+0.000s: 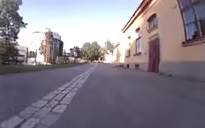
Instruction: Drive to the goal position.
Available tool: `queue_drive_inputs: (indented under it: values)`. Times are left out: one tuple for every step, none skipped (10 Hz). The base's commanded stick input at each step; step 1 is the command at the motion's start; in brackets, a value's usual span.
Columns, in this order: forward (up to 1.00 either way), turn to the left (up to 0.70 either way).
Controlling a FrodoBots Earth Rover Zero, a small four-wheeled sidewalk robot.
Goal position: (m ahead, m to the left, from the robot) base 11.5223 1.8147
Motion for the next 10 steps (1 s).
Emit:
queue_drive_inputs:
  values:
    - [0.5,0.0]
    - [0.5,0.0]
    - [0.5,0.0]
    - [0.5,0.0]
    - [0.5,0.0]
    - [0.5,0.0]
    - [0.5,0.0]
    - [0.5,0.0]
    - [0.5,0.0]
    - [0.5,0.0]
